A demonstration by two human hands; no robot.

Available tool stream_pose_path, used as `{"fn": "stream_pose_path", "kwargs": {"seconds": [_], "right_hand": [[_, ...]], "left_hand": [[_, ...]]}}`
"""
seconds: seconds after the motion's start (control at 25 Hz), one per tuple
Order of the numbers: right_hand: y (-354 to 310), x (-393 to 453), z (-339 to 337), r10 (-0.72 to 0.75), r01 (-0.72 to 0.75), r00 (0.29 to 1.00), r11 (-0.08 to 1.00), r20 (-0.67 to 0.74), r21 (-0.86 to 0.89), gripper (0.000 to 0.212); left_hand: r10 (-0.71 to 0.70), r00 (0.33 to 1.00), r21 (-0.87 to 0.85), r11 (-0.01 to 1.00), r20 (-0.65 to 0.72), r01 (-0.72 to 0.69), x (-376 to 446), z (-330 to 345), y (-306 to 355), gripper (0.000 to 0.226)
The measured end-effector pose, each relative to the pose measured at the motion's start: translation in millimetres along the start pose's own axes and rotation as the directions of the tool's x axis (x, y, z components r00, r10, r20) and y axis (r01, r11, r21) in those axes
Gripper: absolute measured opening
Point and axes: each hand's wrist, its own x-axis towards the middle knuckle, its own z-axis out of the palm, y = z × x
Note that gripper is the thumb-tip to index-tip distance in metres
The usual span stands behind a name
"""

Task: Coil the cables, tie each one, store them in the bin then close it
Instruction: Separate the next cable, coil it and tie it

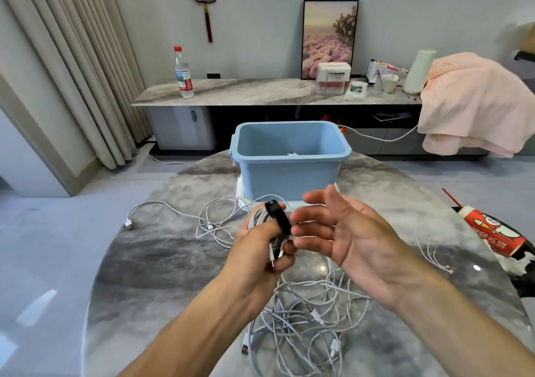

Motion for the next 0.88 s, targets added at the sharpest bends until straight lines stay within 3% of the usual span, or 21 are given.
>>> {"fn": "stream_pose_path", "kwargs": {"seconds": [0.08, 0.16, 0.24, 0.4, 0.6, 0.76, 0.84, 0.88], "right_hand": [[11.0, -2.0, 5.0, -0.105, 0.121, 0.992, 0.960, 0.076, -0.253, 0.047], [23.5, -3.4, 11.2, -0.250, 0.242, 0.965, 0.733, 0.078, -0.636, 0.046], [29.6, -1.8, 16.7, -0.398, 0.261, 0.917, 0.568, 0.017, -0.781, 0.038], [28.5, 2.1, 12.8, -0.445, 0.267, 0.895, 0.600, -0.038, -0.754, 0.029], [24.2, 0.0, 8.1, -0.566, 0.423, 0.822, 0.525, 0.068, -0.738, 0.019], [16.7, 0.3, 9.2, -0.444, 0.363, 0.891, 0.818, -0.091, -0.446, 0.012], [12.1, 0.2, 8.6, -0.379, 0.331, 0.912, 0.907, -0.157, -0.261, 0.014], [10.5, -0.3, 9.5, -0.347, 0.313, 0.924, 0.928, -0.160, -0.204, 0.019]], "left_hand": [[0.056, 0.997, -0.042, 0.997, -0.059, -0.059, 2.1, -2.1, 2.4, 0.023], [0.096, 0.992, -0.057, 0.993, -0.086, -0.101, 0.4, -3.1, 5.3, 0.027], [0.136, 0.986, 0.003, 0.991, -0.099, -0.137, -3.1, -2.4, 7.1, 0.033], [0.200, 0.979, 0.120, 0.974, -0.050, -0.193, -9.3, 2.6, 6.8, 0.038], [0.173, 0.984, 0.093, 0.981, -0.042, -0.169, -9.7, 2.4, 7.5, 0.029], [0.078, 0.996, -0.030, 0.996, -0.053, -0.079, -6.8, -0.1, 11.1, 0.018], [0.032, 0.999, -0.065, 0.997, -0.015, -0.032, -7.7, -0.3, 12.7, 0.008], [0.018, 1.000, -0.058, 0.998, 0.012, -0.017, -8.8, -0.7, 12.4, 0.018]]}}
